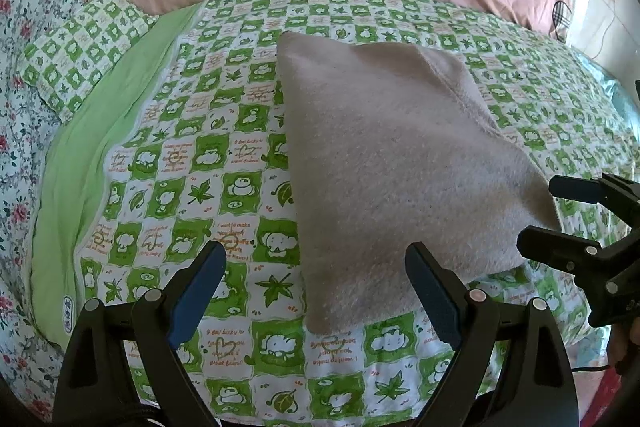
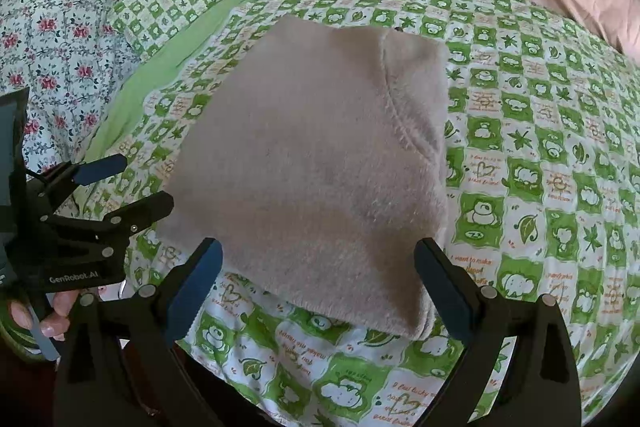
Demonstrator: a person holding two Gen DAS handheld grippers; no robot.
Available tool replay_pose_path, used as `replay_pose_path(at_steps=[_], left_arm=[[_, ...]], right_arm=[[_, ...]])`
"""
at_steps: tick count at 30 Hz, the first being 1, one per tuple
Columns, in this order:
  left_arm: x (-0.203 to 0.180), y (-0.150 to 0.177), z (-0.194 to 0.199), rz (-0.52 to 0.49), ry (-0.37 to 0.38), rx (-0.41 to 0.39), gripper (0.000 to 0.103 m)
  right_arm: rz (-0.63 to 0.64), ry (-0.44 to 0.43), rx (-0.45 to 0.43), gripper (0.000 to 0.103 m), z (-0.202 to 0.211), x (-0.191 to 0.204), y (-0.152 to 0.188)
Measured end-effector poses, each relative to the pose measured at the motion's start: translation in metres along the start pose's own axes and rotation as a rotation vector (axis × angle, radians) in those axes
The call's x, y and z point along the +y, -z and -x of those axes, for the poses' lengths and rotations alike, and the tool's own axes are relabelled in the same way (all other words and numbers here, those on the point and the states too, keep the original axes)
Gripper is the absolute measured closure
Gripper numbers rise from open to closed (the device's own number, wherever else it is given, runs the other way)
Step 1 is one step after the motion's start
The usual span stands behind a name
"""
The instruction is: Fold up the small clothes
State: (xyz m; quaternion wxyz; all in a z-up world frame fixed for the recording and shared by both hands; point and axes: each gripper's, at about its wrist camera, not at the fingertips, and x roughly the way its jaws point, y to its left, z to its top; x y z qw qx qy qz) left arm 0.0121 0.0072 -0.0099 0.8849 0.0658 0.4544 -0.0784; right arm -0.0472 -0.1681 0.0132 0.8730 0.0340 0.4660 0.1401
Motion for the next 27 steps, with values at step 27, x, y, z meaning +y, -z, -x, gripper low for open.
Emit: replay_pose_path(at_steps=[27], left_arm=[[-0.0047, -0.0092, -0.0022, -0.012, 0.006, -0.007, 0.011]], right_arm=[[0.001, -0.002, 0.004, 0.006, -0.0038, -0.005, -0.0087]])
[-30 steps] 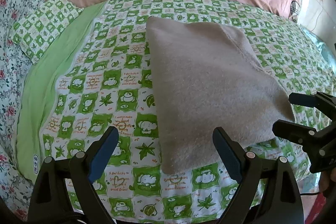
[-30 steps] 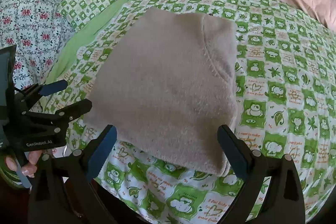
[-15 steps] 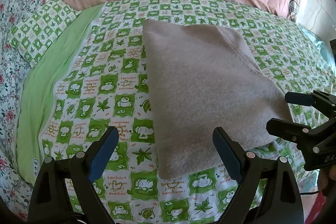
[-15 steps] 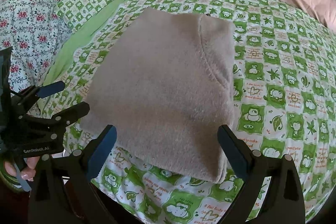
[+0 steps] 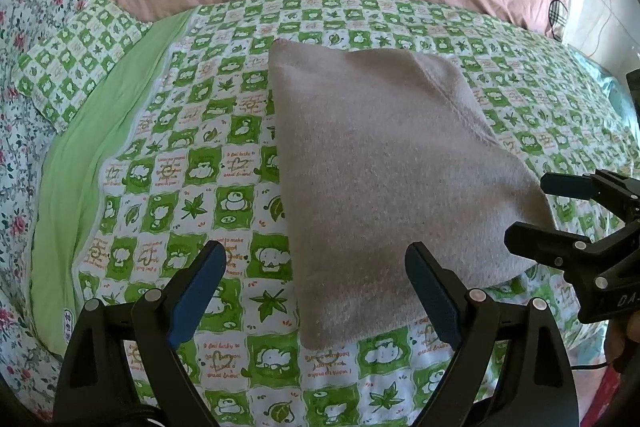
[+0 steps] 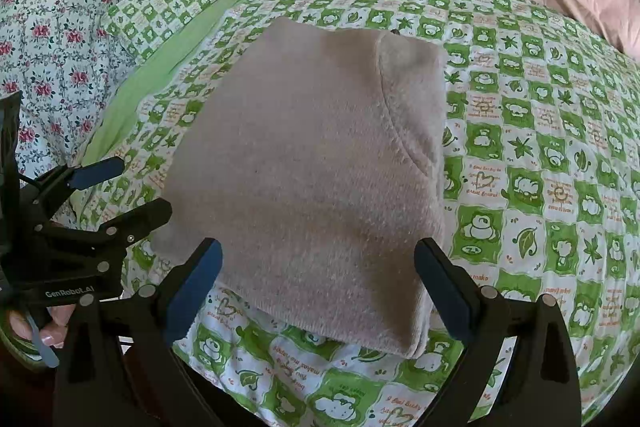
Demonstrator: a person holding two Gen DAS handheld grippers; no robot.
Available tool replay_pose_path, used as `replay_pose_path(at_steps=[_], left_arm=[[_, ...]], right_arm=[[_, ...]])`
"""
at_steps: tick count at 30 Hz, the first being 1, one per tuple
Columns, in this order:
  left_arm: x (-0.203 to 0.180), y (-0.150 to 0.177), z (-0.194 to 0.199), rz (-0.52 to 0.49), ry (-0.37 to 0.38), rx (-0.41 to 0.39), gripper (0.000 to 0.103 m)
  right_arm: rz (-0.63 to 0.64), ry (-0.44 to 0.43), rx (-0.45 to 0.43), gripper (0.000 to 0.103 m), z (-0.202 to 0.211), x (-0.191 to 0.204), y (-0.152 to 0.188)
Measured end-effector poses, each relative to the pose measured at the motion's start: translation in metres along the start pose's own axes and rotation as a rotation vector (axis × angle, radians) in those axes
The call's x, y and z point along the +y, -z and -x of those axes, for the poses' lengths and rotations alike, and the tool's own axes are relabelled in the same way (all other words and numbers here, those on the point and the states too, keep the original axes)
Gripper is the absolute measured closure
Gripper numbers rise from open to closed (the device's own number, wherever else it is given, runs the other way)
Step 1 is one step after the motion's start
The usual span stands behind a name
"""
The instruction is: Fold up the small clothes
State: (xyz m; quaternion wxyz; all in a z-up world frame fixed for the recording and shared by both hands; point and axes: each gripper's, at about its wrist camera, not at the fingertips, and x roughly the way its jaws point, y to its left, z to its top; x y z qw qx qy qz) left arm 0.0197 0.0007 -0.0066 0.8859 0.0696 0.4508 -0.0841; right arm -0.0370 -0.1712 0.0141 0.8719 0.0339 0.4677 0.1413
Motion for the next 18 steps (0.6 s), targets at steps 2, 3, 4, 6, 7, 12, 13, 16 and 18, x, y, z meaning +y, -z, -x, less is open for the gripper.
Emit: replay_pose_path(at_steps=[2, 3, 4, 6, 7, 12, 13, 16, 18], left_arm=[[0.0, -0.001, 0.0, -0.001, 0.002, 0.0, 0.011], [-0.001, -0.002, -0.001, -0.001, 0.001, -0.001, 0.011], [-0.001, -0.002, 0.0, 0.0, 0.0, -0.002, 0.011], [-0.001, -0.004, 0.0, -0.001, 0.002, -0.004, 0.011], [-0.001, -0.004, 0.0, -0.001, 0.002, -0.006, 0.011], [-0.001, -0.009, -0.003, -0.006, -0.01, -0.016, 0.011], [-0.002, -0.01, -0.003, -0.008, -0.012, -0.019, 0.011], [-0.001, -0.015, -0.005, -0.009, -0.007, -0.025, 0.011], [-0.002, -0.017, -0.006, -0.009, -0.01, -0.028, 0.011]], right_arm=[[0.001, 0.0, 0.0, 0.006, 0.0, 0.0, 0.001], [0.001, 0.0, 0.0, 0.006, 0.0, 0.0, 0.001], [0.002, 0.0, 0.0, 0.006, 0.0, 0.0, 0.001], [0.003, 0.0, -0.002, 0.006, 0.0, -0.001, -0.003], [0.004, 0.0, -0.002, 0.006, 0.0, -0.002, -0.006], [-0.005, -0.001, -0.015, 0.006, 0.002, -0.005, -0.014], [-0.009, 0.003, -0.019, 0.006, 0.003, -0.006, -0.014], [-0.023, 0.01, -0.03, 0.006, 0.004, -0.011, -0.02], [-0.031, 0.008, -0.032, 0.006, 0.003, -0.014, -0.022]])
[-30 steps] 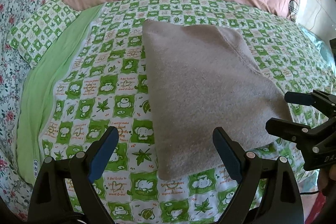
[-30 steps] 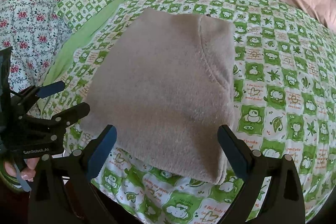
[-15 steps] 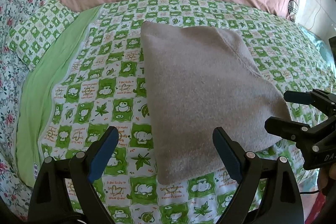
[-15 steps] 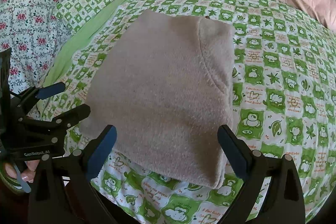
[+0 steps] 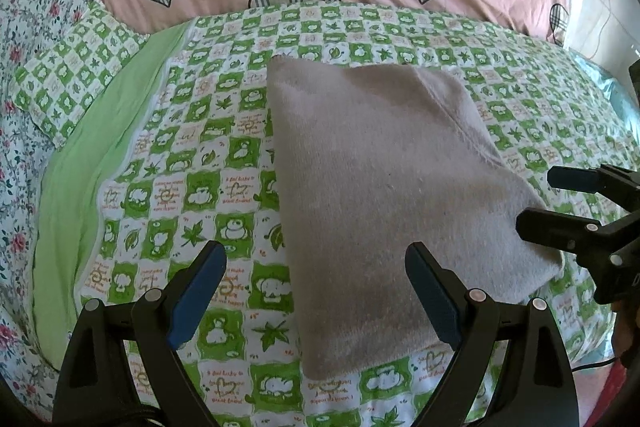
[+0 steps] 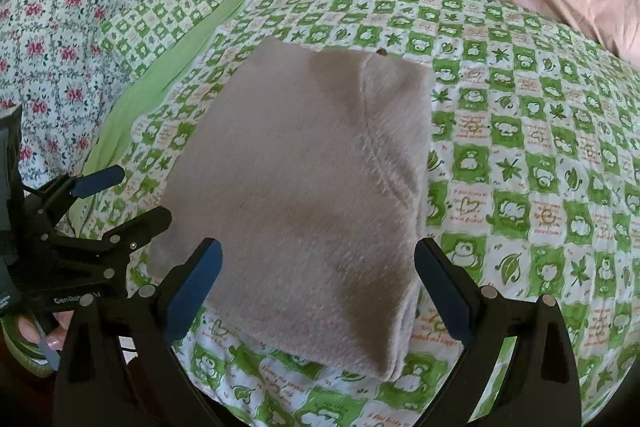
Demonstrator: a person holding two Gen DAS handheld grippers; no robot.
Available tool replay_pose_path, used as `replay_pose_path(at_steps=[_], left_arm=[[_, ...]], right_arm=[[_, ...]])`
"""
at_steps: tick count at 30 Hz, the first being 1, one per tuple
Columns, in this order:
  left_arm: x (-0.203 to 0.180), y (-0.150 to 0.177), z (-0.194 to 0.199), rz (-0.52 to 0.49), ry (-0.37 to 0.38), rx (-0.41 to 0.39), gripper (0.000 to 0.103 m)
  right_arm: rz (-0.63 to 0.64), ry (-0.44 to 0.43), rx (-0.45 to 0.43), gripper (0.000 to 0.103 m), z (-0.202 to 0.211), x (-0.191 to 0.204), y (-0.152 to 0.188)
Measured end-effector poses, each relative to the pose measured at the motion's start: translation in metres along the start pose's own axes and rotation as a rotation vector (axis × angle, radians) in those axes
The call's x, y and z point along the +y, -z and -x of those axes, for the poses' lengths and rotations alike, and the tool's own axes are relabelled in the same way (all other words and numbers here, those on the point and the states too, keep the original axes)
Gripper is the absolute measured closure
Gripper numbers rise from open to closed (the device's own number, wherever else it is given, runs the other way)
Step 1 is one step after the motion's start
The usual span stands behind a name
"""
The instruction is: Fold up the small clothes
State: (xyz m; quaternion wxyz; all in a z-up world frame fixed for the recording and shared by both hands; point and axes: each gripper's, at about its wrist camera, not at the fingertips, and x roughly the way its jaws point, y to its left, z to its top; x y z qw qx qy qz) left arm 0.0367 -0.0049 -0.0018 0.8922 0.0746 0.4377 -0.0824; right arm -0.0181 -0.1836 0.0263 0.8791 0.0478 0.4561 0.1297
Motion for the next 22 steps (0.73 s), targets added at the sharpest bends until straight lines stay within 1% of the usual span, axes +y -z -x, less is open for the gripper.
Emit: replay_pose_path(at_steps=[9, 22], left_arm=[[0.002, -0.009, -0.009, 0.009, 0.001, 0.016, 0.011], [0.003, -0.016, -0.013, 0.013, -0.021, 0.015, 0.011]], right_arm=[[-0.028, -0.006, 0.007, 0.006, -0.004, -0.007, -0.002], [-0.073, -0.009, -0.003, 0.006, -0.008, -0.02, -0.006]])
